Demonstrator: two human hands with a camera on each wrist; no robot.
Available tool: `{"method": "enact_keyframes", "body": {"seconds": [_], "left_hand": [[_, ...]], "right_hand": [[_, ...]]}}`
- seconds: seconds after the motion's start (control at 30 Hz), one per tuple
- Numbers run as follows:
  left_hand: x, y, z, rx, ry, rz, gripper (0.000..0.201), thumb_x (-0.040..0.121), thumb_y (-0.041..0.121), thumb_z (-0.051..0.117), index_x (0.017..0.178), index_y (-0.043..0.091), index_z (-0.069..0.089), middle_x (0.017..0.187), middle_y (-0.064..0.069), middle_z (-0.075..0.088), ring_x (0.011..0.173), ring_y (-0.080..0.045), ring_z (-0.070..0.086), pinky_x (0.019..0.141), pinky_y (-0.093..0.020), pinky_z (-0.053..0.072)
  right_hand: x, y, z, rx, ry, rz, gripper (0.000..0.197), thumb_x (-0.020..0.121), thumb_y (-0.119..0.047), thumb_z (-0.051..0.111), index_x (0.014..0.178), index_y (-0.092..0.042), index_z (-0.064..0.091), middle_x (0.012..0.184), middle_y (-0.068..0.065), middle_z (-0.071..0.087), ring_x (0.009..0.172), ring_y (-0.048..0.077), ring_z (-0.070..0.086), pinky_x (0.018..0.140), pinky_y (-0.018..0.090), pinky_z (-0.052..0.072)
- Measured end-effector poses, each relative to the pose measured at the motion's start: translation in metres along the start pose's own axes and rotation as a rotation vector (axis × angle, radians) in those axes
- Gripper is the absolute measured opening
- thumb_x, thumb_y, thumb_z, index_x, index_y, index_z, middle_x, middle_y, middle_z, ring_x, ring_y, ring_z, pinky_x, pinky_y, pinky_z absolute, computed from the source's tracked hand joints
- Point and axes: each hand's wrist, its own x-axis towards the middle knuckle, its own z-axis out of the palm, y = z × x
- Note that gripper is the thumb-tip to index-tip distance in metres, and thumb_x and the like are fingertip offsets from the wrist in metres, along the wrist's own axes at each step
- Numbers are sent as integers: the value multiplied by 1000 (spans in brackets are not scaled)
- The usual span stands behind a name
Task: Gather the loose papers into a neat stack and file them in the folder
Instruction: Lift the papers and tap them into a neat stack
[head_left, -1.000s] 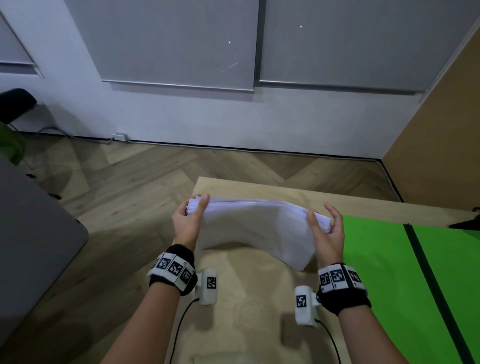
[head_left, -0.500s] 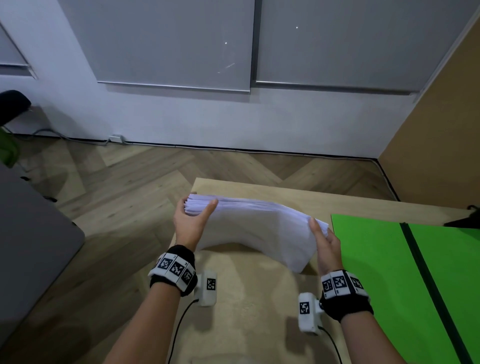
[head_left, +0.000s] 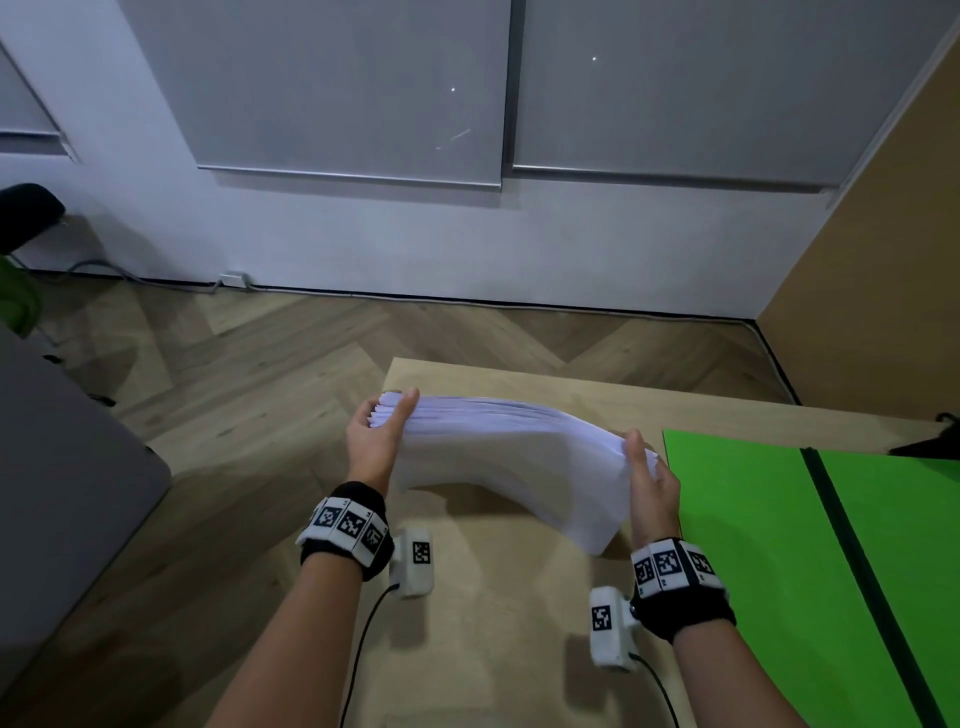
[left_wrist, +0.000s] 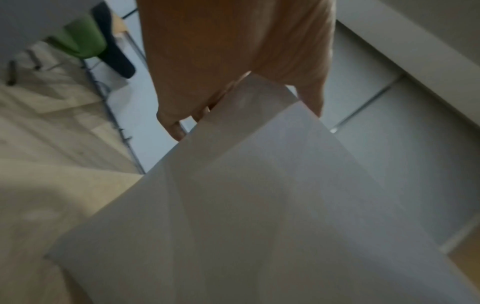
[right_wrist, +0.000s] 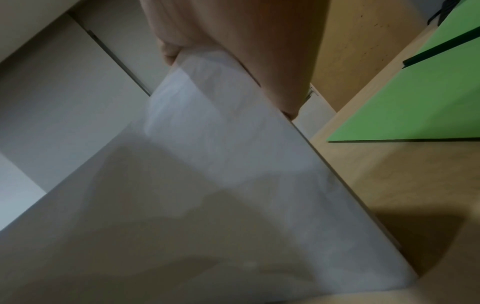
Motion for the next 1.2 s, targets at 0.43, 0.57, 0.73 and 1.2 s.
{"method": "enact_keyframes", "body": {"seconds": [0.43, 0.57, 0.73, 1.2], "left_hand": [[-2, -6, 11, 8, 126, 53, 49, 58, 33, 89, 98, 15, 67, 99, -10, 72, 81, -21, 69, 76, -35, 59], [3, -12, 4, -19, 158, 31, 36, 73, 31, 78, 103, 15, 66, 97, -5, 69, 86, -21, 65, 77, -33, 55], [4, -4, -5, -42, -84, -1, 57, 70, 39, 77, 118, 12, 63, 106, -7, 72, 90, -19, 69, 65, -22, 54], [-19, 13, -7, 34, 100, 158, 28, 77, -10, 39, 87, 11, 54, 78, 1, 56, 69, -13, 48, 60, -26, 38]], "right_hand": [[-3, 12, -13, -122, -145, -1, 38, 79, -15, 71, 114, -6, 61, 92, -4, 67, 73, -7, 67, 56, 3, 48], [-1, 13, -15, -105, -176, 51, 32, 76, -12, 74, 107, -10, 65, 96, 1, 71, 82, 10, 69, 61, 12, 53], [0, 10, -15, -199, -161, 31, 11, 75, -9, 74, 77, -17, 66, 82, 5, 69, 64, 8, 66, 58, 18, 53], [6, 1, -14, -167, -185, -95, 10, 74, -14, 76, 82, -18, 72, 71, -12, 74, 66, 0, 67, 67, 24, 53]]}}
